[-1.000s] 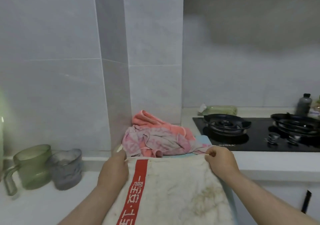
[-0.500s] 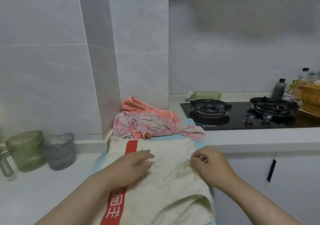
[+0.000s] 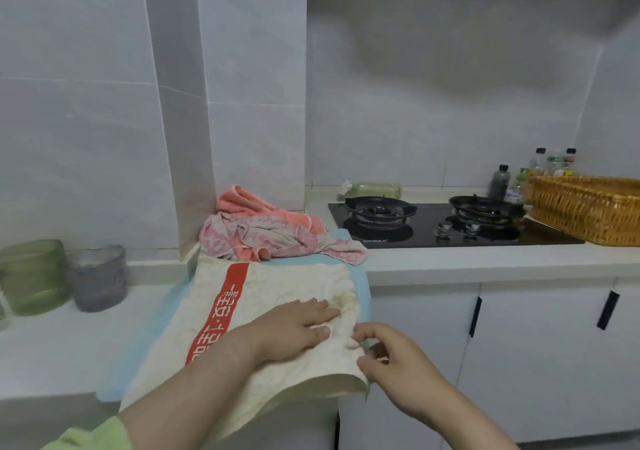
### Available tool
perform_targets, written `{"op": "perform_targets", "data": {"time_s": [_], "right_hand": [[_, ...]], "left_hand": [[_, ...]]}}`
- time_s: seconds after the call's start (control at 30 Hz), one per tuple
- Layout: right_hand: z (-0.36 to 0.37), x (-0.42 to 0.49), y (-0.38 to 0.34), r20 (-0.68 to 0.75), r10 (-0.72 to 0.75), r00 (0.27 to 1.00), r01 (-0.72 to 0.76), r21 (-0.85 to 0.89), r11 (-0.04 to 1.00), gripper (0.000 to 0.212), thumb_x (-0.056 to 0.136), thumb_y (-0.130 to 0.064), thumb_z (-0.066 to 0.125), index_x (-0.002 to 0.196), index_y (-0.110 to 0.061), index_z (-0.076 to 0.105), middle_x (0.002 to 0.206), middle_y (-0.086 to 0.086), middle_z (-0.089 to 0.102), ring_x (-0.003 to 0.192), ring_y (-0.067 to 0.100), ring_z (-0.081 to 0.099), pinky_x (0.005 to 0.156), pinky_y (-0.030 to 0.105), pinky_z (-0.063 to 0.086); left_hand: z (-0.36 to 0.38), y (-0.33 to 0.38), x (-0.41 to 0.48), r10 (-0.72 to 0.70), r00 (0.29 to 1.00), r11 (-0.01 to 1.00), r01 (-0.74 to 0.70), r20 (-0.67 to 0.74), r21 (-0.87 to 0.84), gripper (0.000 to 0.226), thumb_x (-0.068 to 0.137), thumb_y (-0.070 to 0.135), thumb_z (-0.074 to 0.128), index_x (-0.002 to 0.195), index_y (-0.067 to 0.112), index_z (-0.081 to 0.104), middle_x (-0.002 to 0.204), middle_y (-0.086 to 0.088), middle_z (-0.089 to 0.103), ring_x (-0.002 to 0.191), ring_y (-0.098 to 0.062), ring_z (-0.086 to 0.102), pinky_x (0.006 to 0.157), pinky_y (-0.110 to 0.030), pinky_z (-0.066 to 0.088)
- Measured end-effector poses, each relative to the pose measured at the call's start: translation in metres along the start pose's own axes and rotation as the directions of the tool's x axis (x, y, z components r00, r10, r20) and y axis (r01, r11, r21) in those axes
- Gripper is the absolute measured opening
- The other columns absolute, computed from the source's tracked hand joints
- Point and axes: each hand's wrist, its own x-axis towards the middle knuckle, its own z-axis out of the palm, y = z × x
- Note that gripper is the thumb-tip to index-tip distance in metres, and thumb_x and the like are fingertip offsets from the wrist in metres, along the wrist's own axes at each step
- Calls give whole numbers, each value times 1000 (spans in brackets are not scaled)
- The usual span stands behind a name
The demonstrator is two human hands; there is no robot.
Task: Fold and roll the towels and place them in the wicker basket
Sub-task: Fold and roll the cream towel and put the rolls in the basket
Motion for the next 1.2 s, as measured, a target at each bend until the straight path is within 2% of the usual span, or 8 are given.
{"op": "perform_targets", "data": {"time_s": [0.17,0.3,0.4,0.6,0.83,1.0,1.13,1.2], "right_hand": [[7,-9,-3,83,0,997,10,-119,993,69,65,-33,80,123,-44,44,108,-13,50,75,-1,55,70,11,46],[31,-4,8,-318,-34,948,38,8,999,24,81,-24,66,90,-41,51,90,-2,59,67,8,54,62,24,50],[43,-3,10,-439,-14,899,32,35,999,16,85,-22,65,78,-32,53,85,-3,58,71,13,55,61,25,49],[31,-25,15,-411,-73,909,79,-2,997,38,78,-1,64,77,-39,64,92,-15,58,62,14,58,61,32,55],[51,-69,38,-506,-130,853,191,70,979,53,68,20,63,59,-32,70,83,-5,56,43,18,54,39,17,45],[60,-73,47,-463,49,885,95,282,955,52,74,22,63,56,-26,72,94,8,59,66,21,65,51,33,59],[51,-73,45,-280,177,944,-23,479,877,27,81,19,61,76,-6,70,93,13,72,75,25,69,61,31,59],[48,-76,40,-202,213,956,-64,565,823,17,84,19,59,85,3,63,88,13,74,70,24,67,59,31,59]], "left_hand": [[-4,3,-1,-99,994,973,104,37,-207,48,101,49,38,148,47,30,160,14,18,150,-12,7,121,-34,1],[-14,7,-2,-127,990,910,140,60,-390,43,104,38,36,148,35,39,155,14,32,143,-8,25,112,-23,15],[-16,10,-4,-143,988,899,156,63,-410,42,105,34,33,147,30,42,152,13,36,141,-8,29,110,-22,18],[-14,13,-5,-106,993,943,118,54,-311,45,107,33,27,150,27,36,160,7,23,148,-9,15,116,-26,7],[-4,2,2,-88,994,989,95,68,-116,56,100,52,38,152,38,25,161,15,13,150,-10,4,121,-33,-1],[3,1,0,-85,996,990,82,16,117,67,94,63,37,154,39,18,162,14,11,150,-10,7,123,-36,8],[3,20,-38,-214,937,941,123,-276,-315,48,95,48,53,140,31,49,144,10,48,131,-10,44,101,-19,34],[7,25,-83,-266,775,931,53,-574,-361,26,93,27,61,119,27,65,120,14,59,112,-5,52,87,-11,34]]}}
